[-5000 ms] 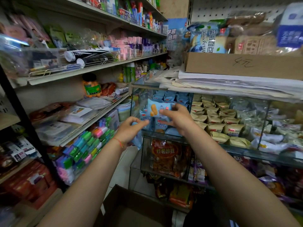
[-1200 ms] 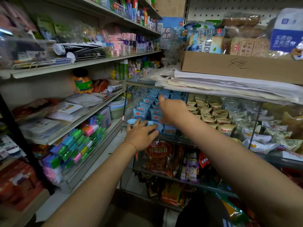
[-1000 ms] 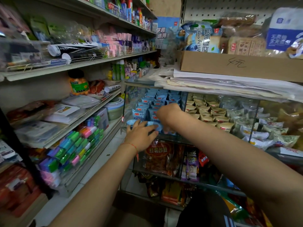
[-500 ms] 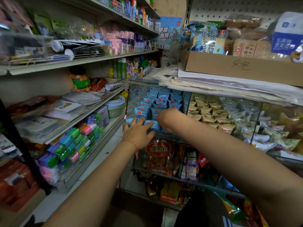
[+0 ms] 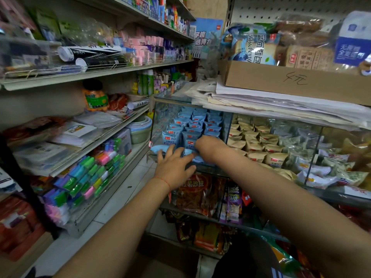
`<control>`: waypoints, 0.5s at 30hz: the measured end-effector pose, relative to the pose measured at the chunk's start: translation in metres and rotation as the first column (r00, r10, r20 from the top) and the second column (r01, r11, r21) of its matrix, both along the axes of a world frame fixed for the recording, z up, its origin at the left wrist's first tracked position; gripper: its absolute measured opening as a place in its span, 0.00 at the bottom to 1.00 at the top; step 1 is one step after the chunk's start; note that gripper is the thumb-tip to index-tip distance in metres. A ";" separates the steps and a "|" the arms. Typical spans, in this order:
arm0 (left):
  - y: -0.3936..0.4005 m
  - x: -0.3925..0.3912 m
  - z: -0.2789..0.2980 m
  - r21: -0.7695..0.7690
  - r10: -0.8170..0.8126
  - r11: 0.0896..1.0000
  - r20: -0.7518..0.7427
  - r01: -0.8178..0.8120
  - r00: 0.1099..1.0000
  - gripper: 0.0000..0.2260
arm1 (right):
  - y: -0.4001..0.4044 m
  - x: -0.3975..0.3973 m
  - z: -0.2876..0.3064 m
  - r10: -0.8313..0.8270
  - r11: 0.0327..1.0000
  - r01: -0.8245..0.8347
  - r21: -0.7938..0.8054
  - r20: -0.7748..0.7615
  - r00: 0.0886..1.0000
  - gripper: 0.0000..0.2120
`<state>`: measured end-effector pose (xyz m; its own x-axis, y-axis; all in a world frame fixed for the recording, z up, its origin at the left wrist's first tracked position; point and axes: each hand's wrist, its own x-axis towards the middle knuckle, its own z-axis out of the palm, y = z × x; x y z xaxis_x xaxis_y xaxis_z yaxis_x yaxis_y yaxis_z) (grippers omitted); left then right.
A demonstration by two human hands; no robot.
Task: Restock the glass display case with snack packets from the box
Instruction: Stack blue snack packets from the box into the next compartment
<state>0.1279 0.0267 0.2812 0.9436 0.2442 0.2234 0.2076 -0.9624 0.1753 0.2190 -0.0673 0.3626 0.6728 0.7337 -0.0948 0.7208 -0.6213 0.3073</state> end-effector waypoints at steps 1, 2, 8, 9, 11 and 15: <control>0.001 0.001 -0.001 0.006 0.005 1.000 0.001 -0.005 1.000 0.22 | -0.001 0.002 0.003 0.011 1.000 -0.011 0.017 -0.006 1.000 0.09; 0.002 0.002 -0.001 0.013 0.011 1.000 -0.003 -0.010 1.000 0.21 | -0.002 0.004 0.005 0.012 0.999 -0.012 0.038 -0.011 1.000 0.07; 0.018 0.017 0.017 -0.036 -0.077 0.997 -0.126 0.073 0.989 0.19 | -0.004 0.001 0.007 -0.028 0.999 0.030 0.042 -0.057 0.998 0.15; 0.024 0.020 0.023 -0.141 -0.110 0.985 -0.053 0.101 0.993 0.17 | -0.003 0.003 0.009 -0.026 0.997 0.032 0.077 -0.068 0.997 0.16; 0.038 0.026 0.031 -0.216 -0.080 0.970 0.152 0.112 0.985 0.14 | -0.002 0.006 0.010 -0.015 0.983 0.024 0.185 -0.052 0.999 0.13; 0.047 0.038 0.032 -0.024 0.014 1.000 0.225 -0.009 0.974 0.20 | 0.008 0.019 -0.014 -0.056 0.951 0.100 0.293 -0.155 0.986 0.21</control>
<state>0.1655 0.0732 0.3133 0.8670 0.2619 0.4240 0.1712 -0.9555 0.2401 0.2381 -0.0593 0.3490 0.7247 0.6887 0.0210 0.6889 -0.7248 -0.0037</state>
